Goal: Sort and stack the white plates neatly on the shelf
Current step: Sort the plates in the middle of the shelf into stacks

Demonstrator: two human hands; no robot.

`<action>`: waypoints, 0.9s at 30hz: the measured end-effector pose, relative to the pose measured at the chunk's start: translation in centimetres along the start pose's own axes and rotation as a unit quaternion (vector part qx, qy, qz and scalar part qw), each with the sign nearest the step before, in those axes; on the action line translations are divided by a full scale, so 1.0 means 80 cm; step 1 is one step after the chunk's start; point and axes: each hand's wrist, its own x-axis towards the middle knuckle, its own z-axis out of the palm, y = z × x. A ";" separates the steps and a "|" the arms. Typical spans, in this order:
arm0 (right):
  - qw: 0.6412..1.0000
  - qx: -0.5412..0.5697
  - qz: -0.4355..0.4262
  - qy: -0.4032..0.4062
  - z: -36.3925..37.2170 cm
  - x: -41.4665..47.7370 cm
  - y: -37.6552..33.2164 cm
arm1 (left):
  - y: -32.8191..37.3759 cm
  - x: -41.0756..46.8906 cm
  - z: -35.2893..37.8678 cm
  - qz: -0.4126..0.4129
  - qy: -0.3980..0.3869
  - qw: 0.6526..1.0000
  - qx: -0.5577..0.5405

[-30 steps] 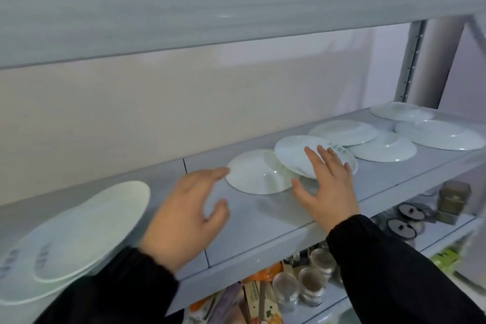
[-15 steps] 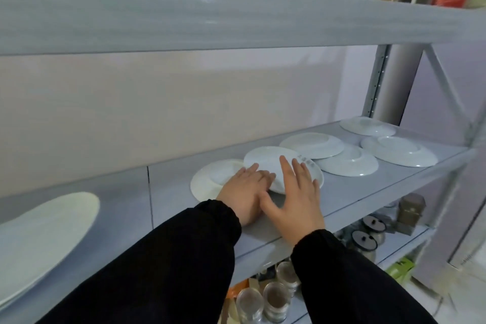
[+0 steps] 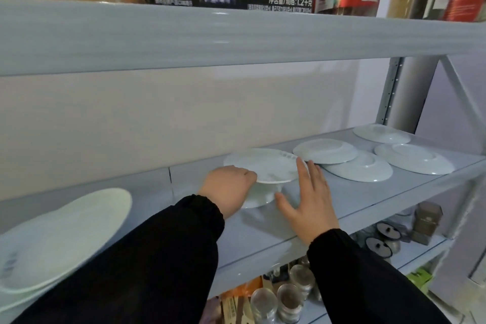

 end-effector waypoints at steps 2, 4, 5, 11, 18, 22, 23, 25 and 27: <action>1.000 -0.004 -0.005 -0.015 -0.003 0.000 0.001 | -0.031 -0.027 -0.011 -0.018 0.023 1.000 0.002; 1.000 -0.004 0.002 -0.028 -0.005 0.001 0.003 | -0.066 -0.063 -0.025 -0.027 0.044 0.998 0.018; 0.999 0.001 0.010 -0.032 -0.006 0.002 0.003 | -0.084 -0.084 -0.034 -0.032 0.056 0.997 0.032; 0.996 -0.024 0.030 -0.084 0.003 0.011 -0.019 | -0.178 -0.229 -0.077 -0.116 0.106 0.985 0.074; 0.982 0.087 -0.097 -0.140 0.069 0.022 -0.159 | -0.217 -0.362 -0.087 -0.193 0.100 0.968 0.123; 0.962 0.107 -0.167 -0.187 0.114 0.013 -0.222 | -0.226 -0.409 -0.073 -0.224 0.063 0.962 0.146; 0.956 0.107 -0.181 -0.203 0.125 0.010 -0.229 | -0.227 -0.418 -0.070 -0.232 0.051 0.960 0.147; 0.946 0.088 -0.201 -0.239 0.141 0.003 -0.235 | -0.227 -0.436 -0.062 -0.243 0.039 0.958 0.144; 0.938 0.061 -0.214 -0.266 0.151 0.003 -0.234 | -0.226 -0.451 -0.056 -0.242 0.040 0.960 0.137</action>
